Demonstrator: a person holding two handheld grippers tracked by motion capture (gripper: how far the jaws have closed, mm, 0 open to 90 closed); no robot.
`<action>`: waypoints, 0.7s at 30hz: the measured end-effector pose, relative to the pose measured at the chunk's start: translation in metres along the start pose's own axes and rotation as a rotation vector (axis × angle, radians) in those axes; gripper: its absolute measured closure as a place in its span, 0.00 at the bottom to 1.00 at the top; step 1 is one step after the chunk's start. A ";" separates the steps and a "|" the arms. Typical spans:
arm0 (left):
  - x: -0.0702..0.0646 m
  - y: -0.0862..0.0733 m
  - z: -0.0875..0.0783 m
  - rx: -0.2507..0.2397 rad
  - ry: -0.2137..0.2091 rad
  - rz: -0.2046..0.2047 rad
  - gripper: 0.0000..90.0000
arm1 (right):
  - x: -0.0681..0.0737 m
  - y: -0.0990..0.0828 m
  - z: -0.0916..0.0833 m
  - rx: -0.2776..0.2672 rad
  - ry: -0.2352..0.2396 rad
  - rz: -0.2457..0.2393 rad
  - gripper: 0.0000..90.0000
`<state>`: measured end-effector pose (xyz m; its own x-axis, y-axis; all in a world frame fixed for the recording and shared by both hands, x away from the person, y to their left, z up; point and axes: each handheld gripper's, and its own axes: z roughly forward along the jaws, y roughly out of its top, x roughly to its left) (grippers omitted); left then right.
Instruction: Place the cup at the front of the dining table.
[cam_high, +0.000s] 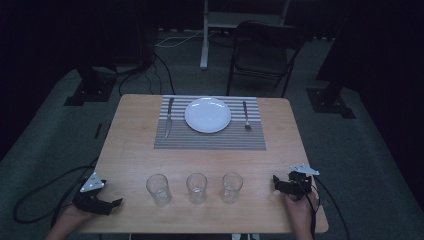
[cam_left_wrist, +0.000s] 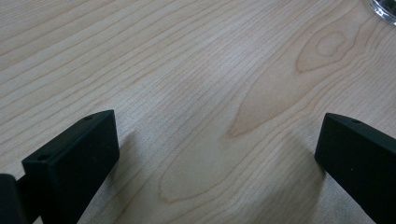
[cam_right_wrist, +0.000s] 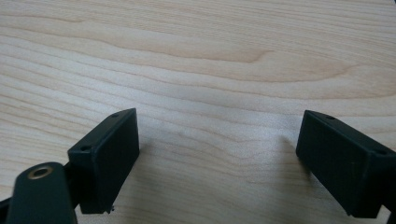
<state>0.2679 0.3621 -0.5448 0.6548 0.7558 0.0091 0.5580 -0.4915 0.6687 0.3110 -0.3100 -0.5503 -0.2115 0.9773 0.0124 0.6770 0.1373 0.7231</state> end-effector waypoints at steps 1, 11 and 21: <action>0.000 0.001 0.000 0.000 -0.012 -0.012 0.00 | 0.000 0.000 0.000 0.000 0.000 0.000 0.14; 0.001 0.003 -0.001 -0.015 -0.060 -0.029 0.04 | 0.000 0.000 0.000 0.000 0.000 0.000 0.14; -0.014 0.015 -0.002 -0.028 -0.105 0.013 0.04 | 0.000 0.000 0.000 0.000 0.000 0.000 0.14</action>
<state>0.2661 0.3455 -0.5334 0.7121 0.6995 -0.0591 0.5358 -0.4872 0.6896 0.3110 -0.3100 -0.5502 -0.2112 0.9774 0.0127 0.6772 0.1370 0.7230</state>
